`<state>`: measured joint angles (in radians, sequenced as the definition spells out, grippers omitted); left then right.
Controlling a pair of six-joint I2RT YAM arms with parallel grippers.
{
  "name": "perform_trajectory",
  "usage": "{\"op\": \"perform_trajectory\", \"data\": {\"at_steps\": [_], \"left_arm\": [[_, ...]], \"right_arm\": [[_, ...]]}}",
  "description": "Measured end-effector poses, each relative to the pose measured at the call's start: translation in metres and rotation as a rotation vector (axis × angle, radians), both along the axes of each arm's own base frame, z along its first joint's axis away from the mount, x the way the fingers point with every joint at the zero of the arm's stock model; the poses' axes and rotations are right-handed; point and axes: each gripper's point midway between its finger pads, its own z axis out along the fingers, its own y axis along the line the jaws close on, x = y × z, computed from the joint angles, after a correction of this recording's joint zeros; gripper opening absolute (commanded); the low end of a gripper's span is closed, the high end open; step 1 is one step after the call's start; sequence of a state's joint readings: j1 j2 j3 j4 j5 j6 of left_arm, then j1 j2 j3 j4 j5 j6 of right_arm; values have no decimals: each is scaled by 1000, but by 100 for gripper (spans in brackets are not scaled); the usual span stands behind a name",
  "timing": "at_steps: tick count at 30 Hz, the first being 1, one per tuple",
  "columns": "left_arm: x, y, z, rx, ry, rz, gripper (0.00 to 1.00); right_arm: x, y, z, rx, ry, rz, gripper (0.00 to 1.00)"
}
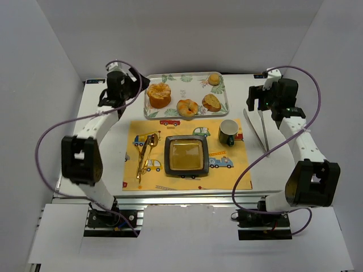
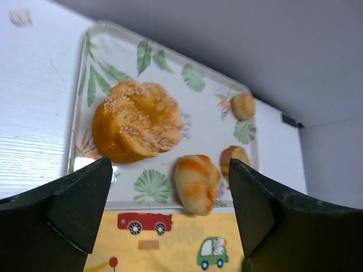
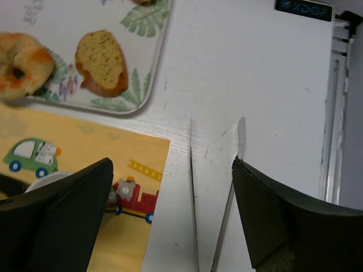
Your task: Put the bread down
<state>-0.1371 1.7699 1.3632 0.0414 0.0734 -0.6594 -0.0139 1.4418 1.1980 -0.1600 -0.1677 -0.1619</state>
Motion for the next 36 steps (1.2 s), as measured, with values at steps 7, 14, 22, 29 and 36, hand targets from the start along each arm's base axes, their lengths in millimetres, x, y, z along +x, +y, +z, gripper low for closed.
{"op": "perform_trajectory", "data": {"at_steps": [7,14,22,29,36], "left_arm": [[-99,29,84,74,-195,48,0],[-167,40,9,124,-59,37,72],[-239,45,-56,116,75,11,79],[-244,45,-57,97,87,19,79],[-244,45,-61,105,106,17,79]], "right_arm": [[-24,-4,-15,11,23,161,0],[-35,-21,-48,8,122,153,90],[-45,-63,-168,-161,460,-43,85],[-59,-64,-210,-187,586,14,70],[-39,-64,-212,-128,566,54,12]]}}
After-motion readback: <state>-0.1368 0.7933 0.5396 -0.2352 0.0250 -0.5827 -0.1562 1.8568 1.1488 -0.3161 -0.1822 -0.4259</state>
